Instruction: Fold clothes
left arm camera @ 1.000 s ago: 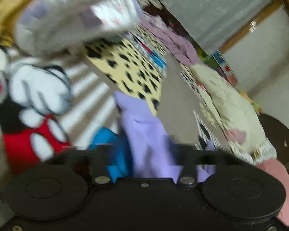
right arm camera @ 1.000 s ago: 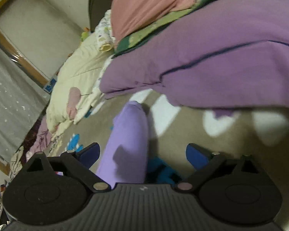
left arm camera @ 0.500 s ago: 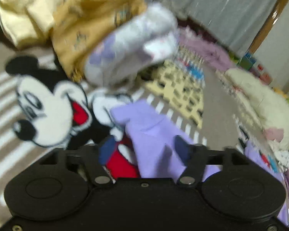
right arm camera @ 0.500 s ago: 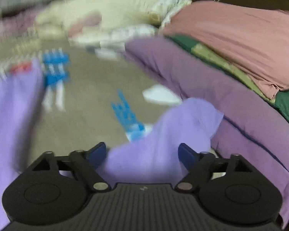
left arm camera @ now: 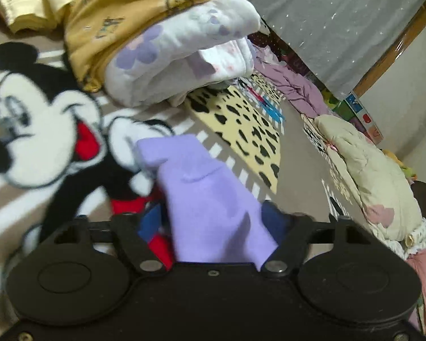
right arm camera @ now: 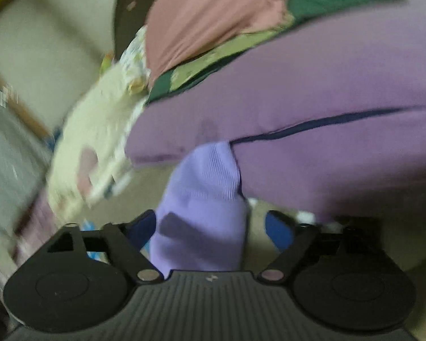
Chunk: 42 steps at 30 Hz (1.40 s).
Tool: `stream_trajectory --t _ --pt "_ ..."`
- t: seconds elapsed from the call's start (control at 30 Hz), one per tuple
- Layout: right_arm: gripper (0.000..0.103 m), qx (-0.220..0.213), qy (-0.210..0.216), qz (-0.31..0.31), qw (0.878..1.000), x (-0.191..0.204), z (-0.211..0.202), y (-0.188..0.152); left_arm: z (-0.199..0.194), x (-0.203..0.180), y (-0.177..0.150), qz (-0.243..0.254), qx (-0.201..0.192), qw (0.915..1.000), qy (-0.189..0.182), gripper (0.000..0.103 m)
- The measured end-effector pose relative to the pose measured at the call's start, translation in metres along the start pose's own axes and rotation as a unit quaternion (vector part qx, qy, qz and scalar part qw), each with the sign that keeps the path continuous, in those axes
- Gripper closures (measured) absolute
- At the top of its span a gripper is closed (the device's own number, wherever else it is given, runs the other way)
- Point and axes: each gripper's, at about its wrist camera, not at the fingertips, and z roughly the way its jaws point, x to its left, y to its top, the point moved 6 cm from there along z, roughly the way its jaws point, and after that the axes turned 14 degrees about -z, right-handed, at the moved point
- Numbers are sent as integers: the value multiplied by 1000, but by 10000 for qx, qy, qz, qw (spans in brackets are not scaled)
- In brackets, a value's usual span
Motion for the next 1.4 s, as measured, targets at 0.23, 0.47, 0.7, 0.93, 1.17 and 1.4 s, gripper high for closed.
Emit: stream_trajectory --t 0.23,0.47,0.7,0.93,1.17,1.4 --pt "87 -814 -781 -1989 9735 41 -59 31 -14 -9 7 630 -247 9975 199 92" --pt "35 -192 -1793 -3542 9176 46 -49 30 -37 13 21 310 -369 9982 360 28" --pt "30 25 -758 -3537 9323 90 -115 -31 -81 12 -13 57 152 9997 -185 28" --pt "31 360 1118 -4164 9016 185 -191 -159 -81 -29 -106 1427 936 9844 -432 30" --pt "21 1151 954 -5026 8515 203 -190 -230 -100 -68 -174 2407 1406 9560 -914 37" --pt "22 231 1055 -4817 8696 212 -194 -176 -95 -70 -187 2315 1622 9543 -974 32"
